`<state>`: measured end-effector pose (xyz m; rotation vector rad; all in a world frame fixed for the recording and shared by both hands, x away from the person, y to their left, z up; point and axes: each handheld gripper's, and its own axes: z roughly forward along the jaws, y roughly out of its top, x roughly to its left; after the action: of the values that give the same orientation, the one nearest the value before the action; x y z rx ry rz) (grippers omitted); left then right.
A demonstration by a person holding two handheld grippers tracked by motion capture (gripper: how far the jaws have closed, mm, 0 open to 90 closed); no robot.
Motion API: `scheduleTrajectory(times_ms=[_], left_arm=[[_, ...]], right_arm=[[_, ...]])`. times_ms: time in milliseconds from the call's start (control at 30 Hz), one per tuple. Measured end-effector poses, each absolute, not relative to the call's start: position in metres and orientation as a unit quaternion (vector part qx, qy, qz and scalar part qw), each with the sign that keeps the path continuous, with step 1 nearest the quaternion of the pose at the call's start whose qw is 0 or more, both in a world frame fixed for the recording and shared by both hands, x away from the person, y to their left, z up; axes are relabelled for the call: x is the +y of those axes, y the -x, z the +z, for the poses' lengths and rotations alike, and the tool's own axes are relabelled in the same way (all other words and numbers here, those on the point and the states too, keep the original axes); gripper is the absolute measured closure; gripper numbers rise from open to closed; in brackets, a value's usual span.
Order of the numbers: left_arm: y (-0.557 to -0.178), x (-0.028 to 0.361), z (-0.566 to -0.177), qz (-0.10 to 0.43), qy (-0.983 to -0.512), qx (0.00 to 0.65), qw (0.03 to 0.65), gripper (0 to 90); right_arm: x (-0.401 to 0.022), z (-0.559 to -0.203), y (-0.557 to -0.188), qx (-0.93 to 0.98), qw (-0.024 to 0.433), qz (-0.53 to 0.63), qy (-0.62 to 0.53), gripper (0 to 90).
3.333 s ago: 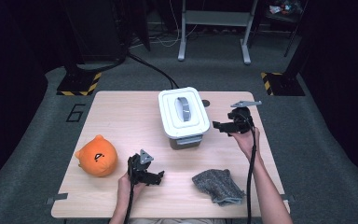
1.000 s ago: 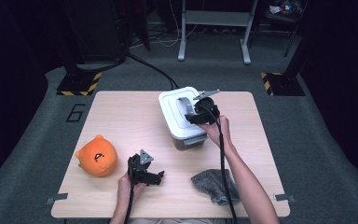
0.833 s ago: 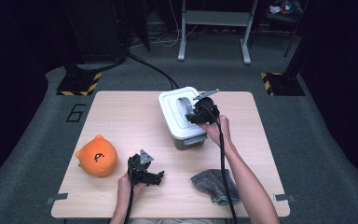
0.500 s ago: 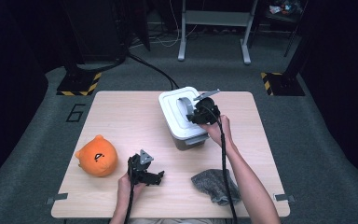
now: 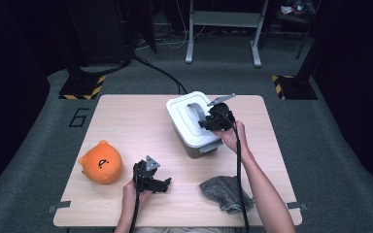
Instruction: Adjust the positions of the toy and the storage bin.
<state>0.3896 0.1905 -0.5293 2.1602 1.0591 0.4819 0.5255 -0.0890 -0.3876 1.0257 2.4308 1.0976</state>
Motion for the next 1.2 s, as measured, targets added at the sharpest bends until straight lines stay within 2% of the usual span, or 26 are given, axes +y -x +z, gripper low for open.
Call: scheduleTrajectory(times_ms=[367,500,700,867,1200], left_arm=[[-0.39,0.191,-0.529,0.185,-0.829,0.406,0.337,1.3],[-0.39,0.19,-0.53,0.185,-0.826,0.409,0.34,1.3],[-0.39,0.19,-0.529,0.185,-0.828,0.407,0.338,1.3],[-0.389,0.19,-0.529,0.187,-0.828,0.407,0.337,1.3],[-0.389,0.19,-0.53,0.188,-0.827,0.408,0.338,1.5]], right_arm=[[-0.098,-0.386,-0.522,0.851,0.129,0.379,-0.34,60.6],[-0.095,-0.382,-0.526,0.847,0.138,0.379,-0.346,47.3],[-0.088,-0.372,-0.534,0.844,0.151,0.381,-0.345,47.8],[-0.075,-0.368,-0.541,0.848,0.172,0.365,-0.343,56.0],[-0.073,-0.367,-0.543,0.846,0.17,0.361,-0.353,59.1]])
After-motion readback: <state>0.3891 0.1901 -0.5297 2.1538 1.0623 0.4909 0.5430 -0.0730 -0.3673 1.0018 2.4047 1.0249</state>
